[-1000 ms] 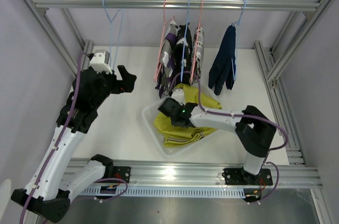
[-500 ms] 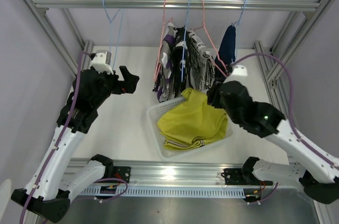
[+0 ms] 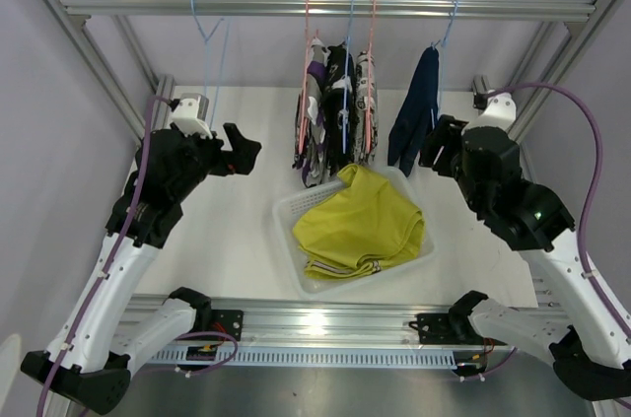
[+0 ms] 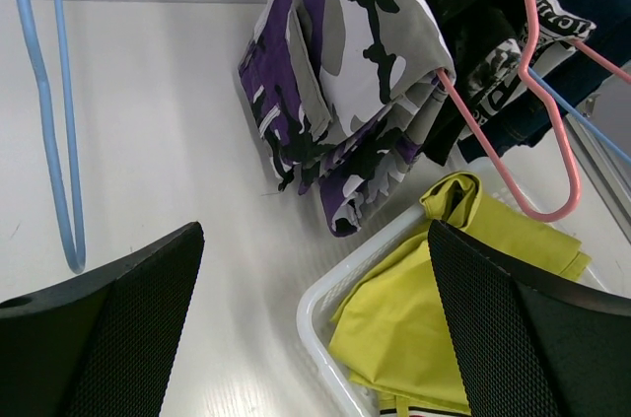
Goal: Remove the trousers from the hanger
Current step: Pick up the hanger from the clothesline.
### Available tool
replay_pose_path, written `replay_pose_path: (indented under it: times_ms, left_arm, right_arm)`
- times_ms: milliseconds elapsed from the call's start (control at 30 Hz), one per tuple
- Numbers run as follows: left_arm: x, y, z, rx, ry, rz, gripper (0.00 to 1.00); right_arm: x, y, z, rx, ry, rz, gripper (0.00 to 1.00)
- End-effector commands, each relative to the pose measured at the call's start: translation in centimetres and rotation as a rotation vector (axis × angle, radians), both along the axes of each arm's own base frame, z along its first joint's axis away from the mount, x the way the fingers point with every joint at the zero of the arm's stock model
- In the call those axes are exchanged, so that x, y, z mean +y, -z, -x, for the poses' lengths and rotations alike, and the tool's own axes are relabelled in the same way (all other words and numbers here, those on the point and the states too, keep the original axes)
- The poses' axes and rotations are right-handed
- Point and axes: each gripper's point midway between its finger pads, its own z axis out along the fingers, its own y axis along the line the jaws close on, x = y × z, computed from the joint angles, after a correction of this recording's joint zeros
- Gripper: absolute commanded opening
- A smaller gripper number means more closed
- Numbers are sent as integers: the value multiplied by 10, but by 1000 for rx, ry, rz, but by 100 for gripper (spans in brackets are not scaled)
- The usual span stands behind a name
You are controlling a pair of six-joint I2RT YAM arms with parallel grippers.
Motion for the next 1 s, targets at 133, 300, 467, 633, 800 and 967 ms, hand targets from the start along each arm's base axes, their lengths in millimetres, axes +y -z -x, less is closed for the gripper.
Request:
replay_pose_path:
  times_ms: [133, 300, 467, 633, 800, 967]
  left_arm:
    - [-15, -2, -2, -11, 61, 40, 99]
    - [-17, 0, -3, -2, 69, 41, 99]
    - [-19, 1, -2, 2, 78, 47, 99]
    - [-20, 0, -2, 5, 85, 54, 100]
    - [-24, 5, -3, 29, 99, 58, 100]
    - [-24, 2, -2, 23, 101, 63, 99]
  right_arm:
    - [-6, -57, -39, -123, 3, 4, 70]
    - [-17, -63, -75, -107, -3, -11, 71]
    - [-22, -53, -114, -45, -26, -43, 70]
    - [-19, -46, -140, -6, -190, -226, 59]
    - [-16, -49, -151, -27, -315, -394, 52]
    - [-17, -69, -144, -109, -396, -460, 47]
